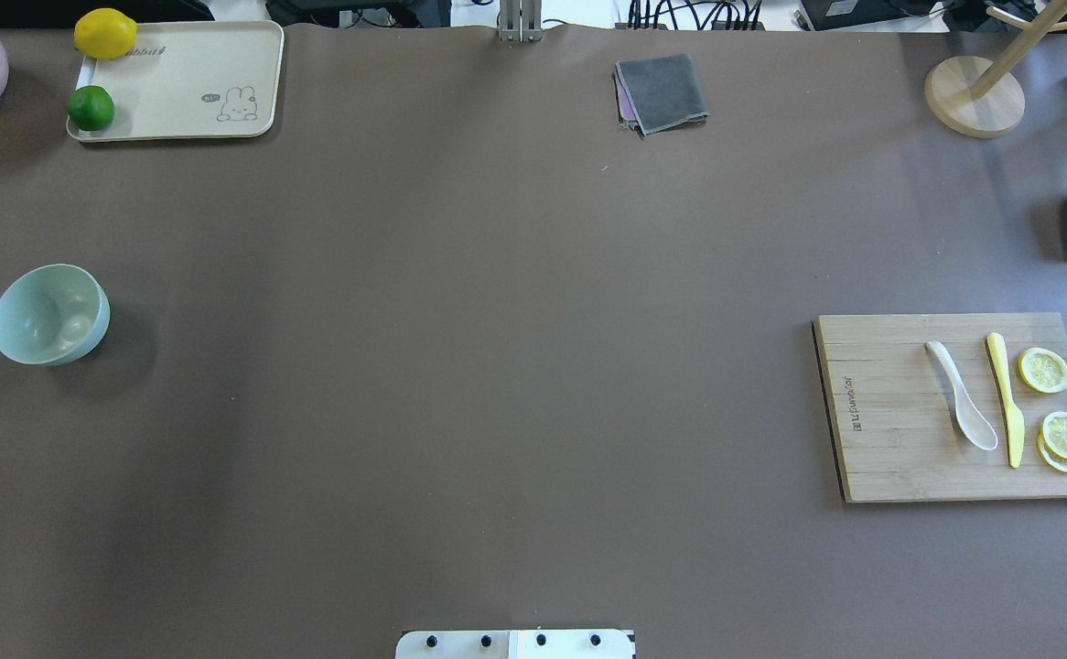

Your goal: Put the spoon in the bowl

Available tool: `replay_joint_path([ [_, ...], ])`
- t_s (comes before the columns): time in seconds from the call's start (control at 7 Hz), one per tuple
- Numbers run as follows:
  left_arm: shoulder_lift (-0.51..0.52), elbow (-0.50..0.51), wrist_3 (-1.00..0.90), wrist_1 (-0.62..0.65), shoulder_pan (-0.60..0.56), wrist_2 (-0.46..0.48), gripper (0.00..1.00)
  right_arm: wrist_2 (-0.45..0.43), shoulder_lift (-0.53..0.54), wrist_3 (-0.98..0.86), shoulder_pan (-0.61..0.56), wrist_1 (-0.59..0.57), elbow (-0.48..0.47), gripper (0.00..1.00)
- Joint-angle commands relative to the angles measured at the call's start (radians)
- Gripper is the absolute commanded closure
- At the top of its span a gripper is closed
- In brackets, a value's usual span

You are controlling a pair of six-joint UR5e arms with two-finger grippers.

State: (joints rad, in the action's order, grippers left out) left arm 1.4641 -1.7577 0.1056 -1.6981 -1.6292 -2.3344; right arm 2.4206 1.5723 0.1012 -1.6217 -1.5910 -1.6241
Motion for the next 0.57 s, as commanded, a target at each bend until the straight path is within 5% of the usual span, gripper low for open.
replay_joint_path([
  [0.0, 0.001, -0.005, -0.001, 0.000, 0.000, -0.003, 0.02, 0.002, 0.003, 0.000, 0.000, 0.000, 0.000, 0.00],
  [0.43, 0.002, -0.002, -0.001, 0.000, -0.001, -0.002, 0.02, 0.002, 0.002, 0.000, 0.000, 0.000, 0.001, 0.00],
])
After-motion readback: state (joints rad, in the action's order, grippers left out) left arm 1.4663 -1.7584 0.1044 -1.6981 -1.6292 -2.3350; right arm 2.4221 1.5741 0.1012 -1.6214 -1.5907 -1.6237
